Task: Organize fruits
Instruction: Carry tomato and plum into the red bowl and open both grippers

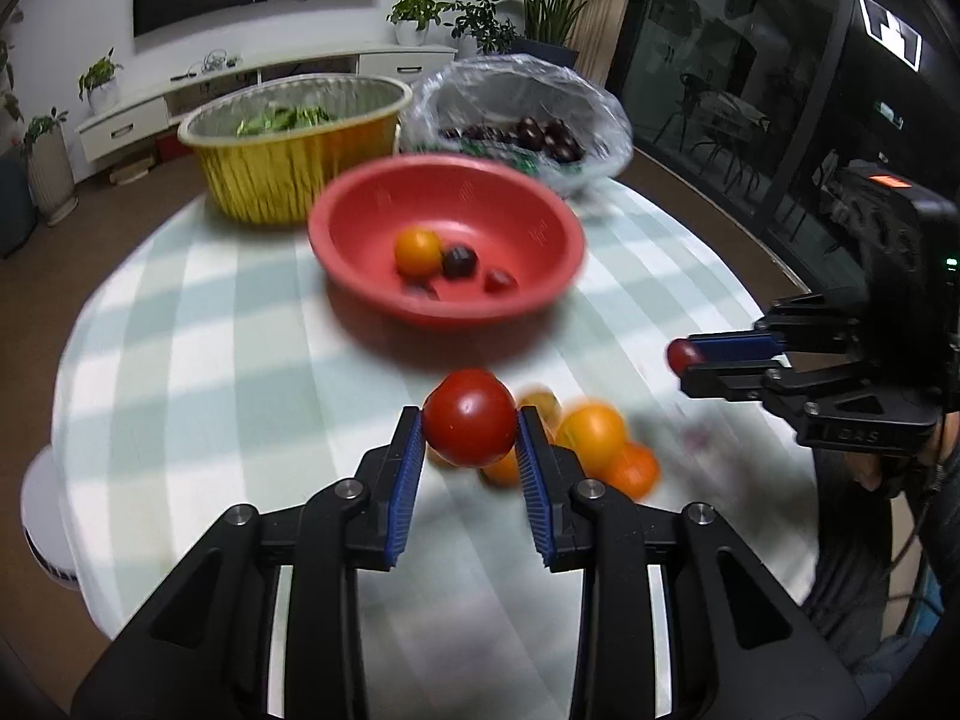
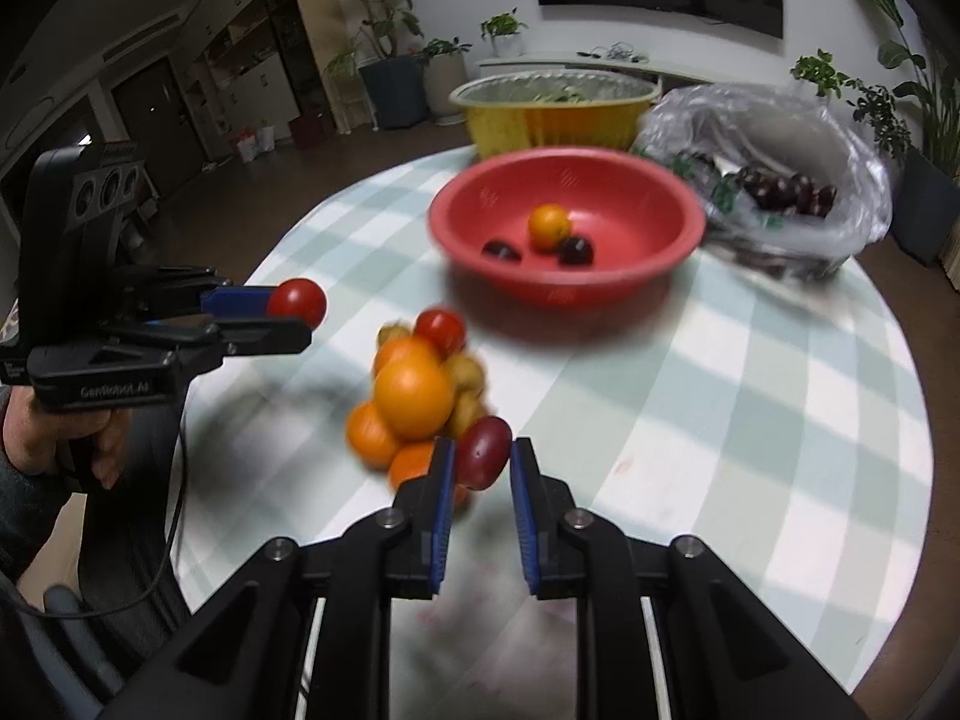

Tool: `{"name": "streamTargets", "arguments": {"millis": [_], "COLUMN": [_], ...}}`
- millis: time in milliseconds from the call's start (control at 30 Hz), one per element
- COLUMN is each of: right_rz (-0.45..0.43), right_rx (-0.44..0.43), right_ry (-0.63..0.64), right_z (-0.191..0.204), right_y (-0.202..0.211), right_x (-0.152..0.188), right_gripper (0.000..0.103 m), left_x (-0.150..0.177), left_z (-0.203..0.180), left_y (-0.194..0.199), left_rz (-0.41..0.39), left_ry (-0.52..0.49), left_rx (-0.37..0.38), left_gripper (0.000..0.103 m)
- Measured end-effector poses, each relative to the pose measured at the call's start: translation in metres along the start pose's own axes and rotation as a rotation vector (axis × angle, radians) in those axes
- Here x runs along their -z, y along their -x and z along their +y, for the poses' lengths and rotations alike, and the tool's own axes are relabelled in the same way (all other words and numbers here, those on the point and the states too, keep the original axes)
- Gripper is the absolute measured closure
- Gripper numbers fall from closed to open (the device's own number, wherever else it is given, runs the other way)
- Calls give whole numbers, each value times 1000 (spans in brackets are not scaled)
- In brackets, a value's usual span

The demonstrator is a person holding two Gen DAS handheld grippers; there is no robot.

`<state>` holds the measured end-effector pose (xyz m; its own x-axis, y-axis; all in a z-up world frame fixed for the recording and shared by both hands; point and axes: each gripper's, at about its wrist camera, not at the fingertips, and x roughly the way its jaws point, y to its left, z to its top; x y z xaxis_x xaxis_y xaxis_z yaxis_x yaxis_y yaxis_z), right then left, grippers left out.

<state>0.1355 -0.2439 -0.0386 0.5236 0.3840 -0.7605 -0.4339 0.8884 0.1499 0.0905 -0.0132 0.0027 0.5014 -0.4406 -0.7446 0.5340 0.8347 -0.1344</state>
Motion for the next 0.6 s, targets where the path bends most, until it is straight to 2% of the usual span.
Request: {"name": "streamTargets", "arguments": {"millis": [133, 300, 600], "right_rz": [-6, 4, 68], "right_rx": [37, 93, 160], "right_ry": [18, 8, 13], "right_z": [-9, -29, -54], "right_y": [-6, -29, -77], "right_x": [-32, -73, -102], "right_gripper": [83, 83, 83], "left_x": [-42, -86, -104], "left_z": [10, 11, 2], "left_y": [-19, -65, -125], "left_rz": [2, 69, 148], "left_ry": [-43, -115, -164], "left_rx": [-5, -20, 1], "left_gripper": [74, 74, 74]}}
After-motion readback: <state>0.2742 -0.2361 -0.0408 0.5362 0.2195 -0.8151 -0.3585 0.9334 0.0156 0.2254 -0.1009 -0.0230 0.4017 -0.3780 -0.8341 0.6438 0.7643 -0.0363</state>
